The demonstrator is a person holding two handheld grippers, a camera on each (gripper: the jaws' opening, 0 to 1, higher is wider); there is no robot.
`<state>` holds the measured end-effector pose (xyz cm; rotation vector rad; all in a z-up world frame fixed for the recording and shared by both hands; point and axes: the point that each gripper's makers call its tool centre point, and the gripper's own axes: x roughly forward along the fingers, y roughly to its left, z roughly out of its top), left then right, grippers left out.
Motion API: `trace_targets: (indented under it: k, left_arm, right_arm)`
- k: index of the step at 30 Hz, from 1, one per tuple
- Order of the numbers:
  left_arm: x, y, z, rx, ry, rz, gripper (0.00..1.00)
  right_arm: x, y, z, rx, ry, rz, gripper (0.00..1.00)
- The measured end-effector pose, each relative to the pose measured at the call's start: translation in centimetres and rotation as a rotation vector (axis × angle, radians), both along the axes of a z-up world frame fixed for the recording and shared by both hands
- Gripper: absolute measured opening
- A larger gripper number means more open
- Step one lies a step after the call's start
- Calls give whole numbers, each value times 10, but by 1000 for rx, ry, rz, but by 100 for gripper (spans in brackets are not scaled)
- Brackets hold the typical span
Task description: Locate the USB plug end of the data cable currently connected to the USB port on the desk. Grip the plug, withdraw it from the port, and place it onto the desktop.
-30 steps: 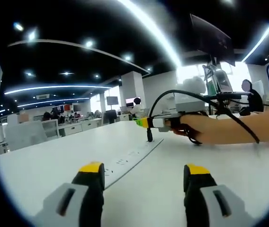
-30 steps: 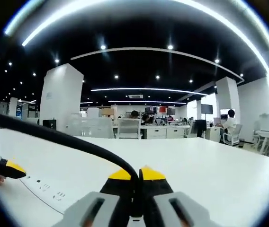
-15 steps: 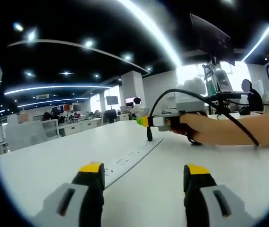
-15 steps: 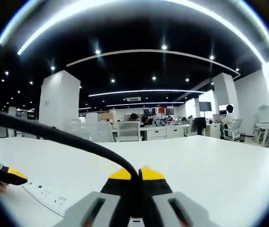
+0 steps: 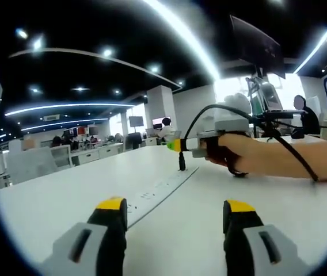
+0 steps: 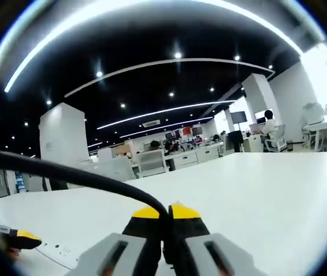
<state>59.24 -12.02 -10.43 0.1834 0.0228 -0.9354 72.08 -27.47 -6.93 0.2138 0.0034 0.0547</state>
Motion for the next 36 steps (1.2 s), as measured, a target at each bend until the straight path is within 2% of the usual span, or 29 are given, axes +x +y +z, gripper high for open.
trace_targets:
  k: [5,7,12,19,21,26,29,31,32,34,36]
  left_arm:
    - [0,0,0,2,1,-2,68]
    - [0,0,0,1,2,-3,68]
    - [0,-1,-1,7,2,-4,68]
    - [1,-1,-2,15,1,-1,68]
    - [0,-1,-2,14,1,-2,68]
    - [0,0,-2,10,6,-2,68]
    - [0,0,-2,7,9,-1,68]
    - [0,0,-2,8,8,-1,68]
    - [0,0,-2,9,8,-1,68]
    - [0,0,-2,10,8,-1,68]
    - [0,0,-2,9,8,-1,68]
  right_arm:
    - [1,-2,0,-8,-2,-4,5]
    - [-14,4,-1,2,-5,3,5]
    - [-10,4,-2,29,5,11,5]
    - [-12,11,-3,-86,28,-5,5]
    - [-12,10,-4,-85,28,-5,5]
    - [-13,4,-5,-39,43,8,5]
    - [-14,0,-6,62,44,30,5]
    - [-14,0,-6,42,38,19,5]
    - [-15,0,-6,-10,38,11,5]
    - [-15,5,-6,-24,38,15,5]
    - [-16,8,-7,-96,50,16,5]
